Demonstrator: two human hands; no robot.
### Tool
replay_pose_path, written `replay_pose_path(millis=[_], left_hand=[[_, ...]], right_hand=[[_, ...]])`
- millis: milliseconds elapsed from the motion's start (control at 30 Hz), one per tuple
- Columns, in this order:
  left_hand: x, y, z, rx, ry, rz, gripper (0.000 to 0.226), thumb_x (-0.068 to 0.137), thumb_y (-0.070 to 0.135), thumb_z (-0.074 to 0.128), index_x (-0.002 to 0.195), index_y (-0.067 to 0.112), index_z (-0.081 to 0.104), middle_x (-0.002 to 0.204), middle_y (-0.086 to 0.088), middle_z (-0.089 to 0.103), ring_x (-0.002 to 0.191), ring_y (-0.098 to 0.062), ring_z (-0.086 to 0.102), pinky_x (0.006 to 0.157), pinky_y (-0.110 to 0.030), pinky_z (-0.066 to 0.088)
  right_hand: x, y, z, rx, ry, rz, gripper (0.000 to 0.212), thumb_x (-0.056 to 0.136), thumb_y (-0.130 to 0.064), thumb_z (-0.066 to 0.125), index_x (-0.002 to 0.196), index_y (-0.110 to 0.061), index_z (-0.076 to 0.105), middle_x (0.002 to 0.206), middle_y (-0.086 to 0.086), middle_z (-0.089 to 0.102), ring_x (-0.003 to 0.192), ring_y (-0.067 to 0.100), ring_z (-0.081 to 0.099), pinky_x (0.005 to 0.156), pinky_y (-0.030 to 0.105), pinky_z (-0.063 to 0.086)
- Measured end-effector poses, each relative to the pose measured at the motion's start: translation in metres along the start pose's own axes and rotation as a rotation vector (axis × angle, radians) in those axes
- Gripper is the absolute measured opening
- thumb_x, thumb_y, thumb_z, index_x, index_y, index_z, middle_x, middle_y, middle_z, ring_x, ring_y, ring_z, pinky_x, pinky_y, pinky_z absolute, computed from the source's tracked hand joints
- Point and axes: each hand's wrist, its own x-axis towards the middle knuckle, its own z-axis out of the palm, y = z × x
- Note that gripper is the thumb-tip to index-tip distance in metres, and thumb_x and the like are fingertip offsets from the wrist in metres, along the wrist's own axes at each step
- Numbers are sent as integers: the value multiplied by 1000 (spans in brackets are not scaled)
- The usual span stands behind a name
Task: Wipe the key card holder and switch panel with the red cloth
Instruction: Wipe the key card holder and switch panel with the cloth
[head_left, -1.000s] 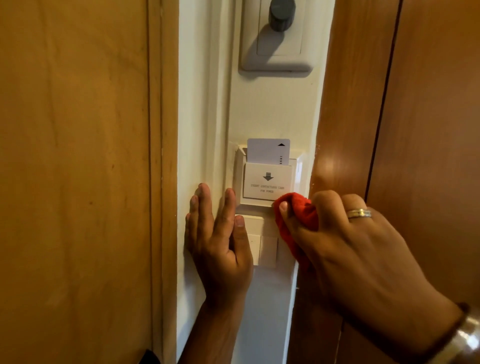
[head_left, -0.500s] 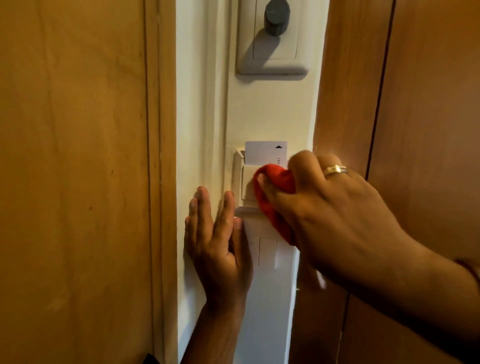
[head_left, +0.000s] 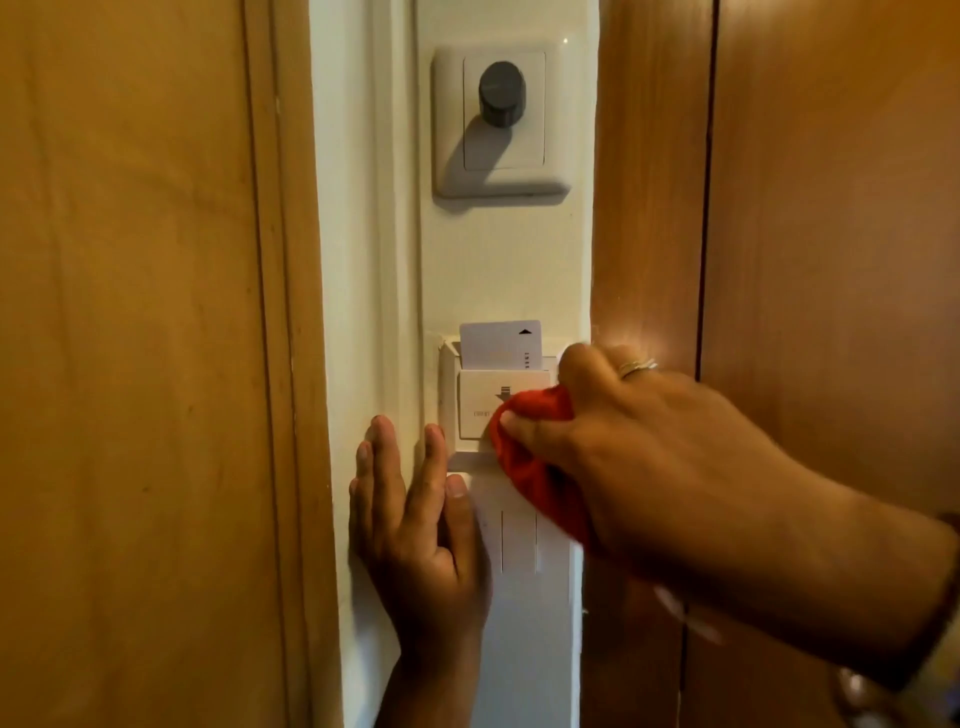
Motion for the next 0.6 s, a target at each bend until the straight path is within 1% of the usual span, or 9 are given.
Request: replay_pose_path(millis=[67,133,200,267,367,467,500,533,600], left_hand=[[-1,1,2,11,19,1,36,100,31,42,134,22,52,153,-7,40,145,-26,36,120,-40,27],[-2,0,1,19,13,11,37,101,33,41,134,21,52,153,-6,40,146,-24,35,120,-39,26],[-2,-2,0,9,16,10,37,101,31,41,135,21,52,153,-4,39,147,-22,32,121,-37,24],[-1,-1,2,-3,24,4,37,101,32,41,135,21,52,154,-4,38,147,-20,32,121,-37,24],[-2,1,3,-10,31,11,37,101,32,41,134,20,54,153,-7,41,146,-23,35,121,-36,24],[-1,-1,1,-5,32,20,36,100,28,44,133,18,55,152,-10,42,146,-25,36,121,-35,24],[-1,-1,1,-4,31,18,37,100,27,44,134,18,54,152,-10,41,146,-25,36,121,-36,24],[0,-1,1,-3,32,17,37,100,28,44,134,18,54,152,-10,41,146,-25,36,121,-36,24],[0,0,2,-3,39,17,37,101,29,43,134,18,54,152,-10,41,146,-24,35,121,-36,24]], right_hand=[[2,7,1,-34,58,89,80,58,-46,73,130,-26,44,106,13,51,85,30,52,61,35,48],[-1,0,9,-13,108,105,80,52,-42,76,125,-19,52,100,17,55,77,32,54,54,36,49],[-11,-4,20,-7,115,44,76,53,-42,69,124,-18,54,94,15,57,72,29,54,53,34,49],[-20,6,25,-8,120,44,76,56,-48,71,126,-25,51,90,10,54,71,24,51,53,29,47],[-16,27,21,48,201,149,79,59,-46,75,130,-26,46,94,10,49,75,25,49,53,30,46],[-18,20,28,94,102,182,103,45,-46,84,135,-27,38,102,6,39,83,22,43,59,31,48],[-24,14,34,92,59,156,103,43,-47,84,134,-28,39,102,5,40,82,19,42,59,30,49],[-31,10,39,89,52,118,98,45,-47,83,132,-28,43,98,6,44,78,18,43,57,28,49],[-35,11,42,83,113,91,83,53,-44,79,128,-26,48,93,8,51,73,20,48,53,27,48]])
